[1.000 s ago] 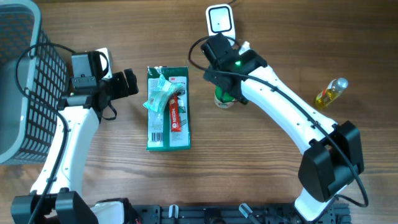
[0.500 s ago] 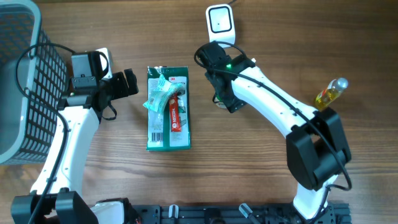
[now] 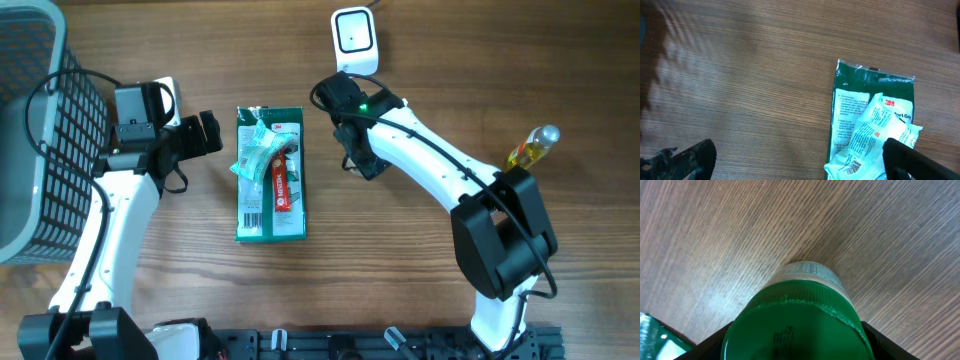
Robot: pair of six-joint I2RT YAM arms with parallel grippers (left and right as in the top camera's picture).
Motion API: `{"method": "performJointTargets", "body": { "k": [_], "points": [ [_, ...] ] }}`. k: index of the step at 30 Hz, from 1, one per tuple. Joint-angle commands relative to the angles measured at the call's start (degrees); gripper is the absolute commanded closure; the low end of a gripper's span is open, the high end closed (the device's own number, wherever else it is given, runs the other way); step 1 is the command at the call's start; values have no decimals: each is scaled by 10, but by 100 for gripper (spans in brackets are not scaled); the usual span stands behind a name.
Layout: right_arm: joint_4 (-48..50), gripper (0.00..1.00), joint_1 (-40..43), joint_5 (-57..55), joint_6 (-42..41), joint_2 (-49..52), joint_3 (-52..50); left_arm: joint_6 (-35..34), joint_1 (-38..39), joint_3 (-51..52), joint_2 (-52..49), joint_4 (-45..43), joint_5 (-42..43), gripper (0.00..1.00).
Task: Scan the item barcode
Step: 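Move the right gripper above the green-capped jar, then lower the right gripper and grasp the green-capped jar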
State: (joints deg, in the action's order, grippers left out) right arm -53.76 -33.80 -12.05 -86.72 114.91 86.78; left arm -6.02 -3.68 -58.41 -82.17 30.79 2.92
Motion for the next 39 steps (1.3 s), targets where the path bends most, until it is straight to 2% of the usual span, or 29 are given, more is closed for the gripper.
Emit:
{"method": "performJointTargets", "body": {
  "k": [1, 4, 6, 10, 12, 14, 15, 16, 17, 21, 25, 29, 31, 33, 39],
  "points": [
    [-8, 36, -1, -2, 103, 11, -2, 13, 2, -9, 8, -1, 3, 0],
    [-6, 39, -1, -1, 214, 11, -2, 13, 2, -9, 8, -2, 3, 0],
    [-2, 40, -1, -1, 320, 11, -2, 13, 2, -9, 8, -1, 3, 0],
    [-2, 40, -1, 15, 632, 11, -2, 13, 2, -9, 8, -1, 3, 0],
    [-16, 36, -1, 52, 766, 11, -2, 13, 2, -9, 8, -1, 3, 0],
    [-33, 27, -1, 54, 825, 11, -2, 13, 2, -9, 8, -1, 3, 0],
    [-39, 21, -1, 42, 828, 11, -2, 13, 2, -9, 8, -1, 3, 0],
    [-40, 3, -1, 31, 827, 11, -2, 13, 2, -9, 9, -1, 3, 0],
    [-38, 0, -1, 23, 817, 11, -2, 13, 2, -9, 8, -1, 3, 0],
    [-38, 0, -1, 24, 744, 11, 33, 13, 2, -9, 8, -1, 3, 0],
    [-64, 0, 6, 31, 549, 10, 94, 13, 2, -9, 8, -1, 3, 0],
    [-83, 0, 32, 38, 454, 10, 96, 13, 2, -9, 8, -1, 3, 0],
    [-76, 0, 44, 87, 395, 10, 96, 13, 2, -9, 8, -1, 3, 0],
    [-77, 0, 49, 145, 390, 10, 93, 13, 2, -9, 8, -1, 3, 0],
    [-94, 0, 49, 133, 402, 10, 93, 13, 2, -9, 8, -1, 3, 0]
  ]
}}
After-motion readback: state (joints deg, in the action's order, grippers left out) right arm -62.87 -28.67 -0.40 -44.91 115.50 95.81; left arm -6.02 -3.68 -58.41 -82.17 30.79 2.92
